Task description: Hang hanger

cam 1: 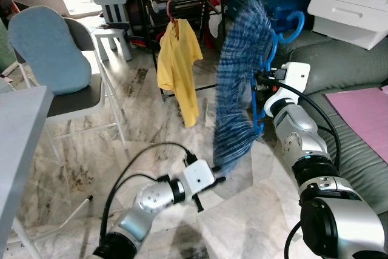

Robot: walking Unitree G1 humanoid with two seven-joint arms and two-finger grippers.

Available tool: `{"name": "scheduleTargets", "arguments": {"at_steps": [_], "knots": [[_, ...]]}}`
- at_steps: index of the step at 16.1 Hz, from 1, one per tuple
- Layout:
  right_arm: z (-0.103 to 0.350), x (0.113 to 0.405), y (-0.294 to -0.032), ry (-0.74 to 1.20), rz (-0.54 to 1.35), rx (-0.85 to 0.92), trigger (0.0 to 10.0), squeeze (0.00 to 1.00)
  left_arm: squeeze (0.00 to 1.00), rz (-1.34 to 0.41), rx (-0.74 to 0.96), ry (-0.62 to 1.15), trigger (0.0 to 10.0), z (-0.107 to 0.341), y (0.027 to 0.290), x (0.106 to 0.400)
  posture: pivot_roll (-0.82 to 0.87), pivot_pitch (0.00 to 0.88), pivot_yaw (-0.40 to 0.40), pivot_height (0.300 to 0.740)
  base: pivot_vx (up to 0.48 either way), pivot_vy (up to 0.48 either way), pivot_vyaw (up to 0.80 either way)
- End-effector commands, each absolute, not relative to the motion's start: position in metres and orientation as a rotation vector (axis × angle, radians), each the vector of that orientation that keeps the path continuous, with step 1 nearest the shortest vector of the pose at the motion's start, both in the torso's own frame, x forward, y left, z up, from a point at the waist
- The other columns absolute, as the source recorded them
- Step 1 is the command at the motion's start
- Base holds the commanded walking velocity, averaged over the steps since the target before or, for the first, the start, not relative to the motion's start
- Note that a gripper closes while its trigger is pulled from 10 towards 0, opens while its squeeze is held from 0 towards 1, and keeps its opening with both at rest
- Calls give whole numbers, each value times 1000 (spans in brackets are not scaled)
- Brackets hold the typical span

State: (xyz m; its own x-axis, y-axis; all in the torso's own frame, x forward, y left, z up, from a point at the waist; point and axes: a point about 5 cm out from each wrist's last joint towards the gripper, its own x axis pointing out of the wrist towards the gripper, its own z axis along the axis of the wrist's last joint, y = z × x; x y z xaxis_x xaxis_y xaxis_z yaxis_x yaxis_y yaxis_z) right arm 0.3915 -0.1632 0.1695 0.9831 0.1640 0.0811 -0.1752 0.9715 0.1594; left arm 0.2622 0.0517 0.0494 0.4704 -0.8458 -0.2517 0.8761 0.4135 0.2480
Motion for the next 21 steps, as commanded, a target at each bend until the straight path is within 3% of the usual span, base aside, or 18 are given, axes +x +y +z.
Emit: {"name": "scheduleTargets", "arguments": {"at_steps": [1,8,9,15,18,21], "knots": [[182,391,-154,-138,226,102,10000,0,1000,-1052,333,111,10000,48,55,265,-159,0,27,740,0,0,0],[146,362,-158,-154,392,-104,10000,0,1000,-971,319,60,10000,58,81,268,-155,0,38,740,0,0,0],[138,354,-164,-148,428,-186,10000,0,1000,-960,359,32,10000,64,92,268,-153,0,36,740,0,0,0],[108,312,-194,-12,718,-245,10000,0,1000,-778,557,-140,10000,110,141,296,-150,0,35,740,0,0,0],[103,297,-203,52,830,-295,10000,0,1000,-760,670,-167,10000,122,156,307,-154,0,40,740,0,0,0],[104,290,-210,92,907,-362,10000,0,1000,-759,670,-145,10000,121,159,311,-159,0,42,740,0,0,0]]}}
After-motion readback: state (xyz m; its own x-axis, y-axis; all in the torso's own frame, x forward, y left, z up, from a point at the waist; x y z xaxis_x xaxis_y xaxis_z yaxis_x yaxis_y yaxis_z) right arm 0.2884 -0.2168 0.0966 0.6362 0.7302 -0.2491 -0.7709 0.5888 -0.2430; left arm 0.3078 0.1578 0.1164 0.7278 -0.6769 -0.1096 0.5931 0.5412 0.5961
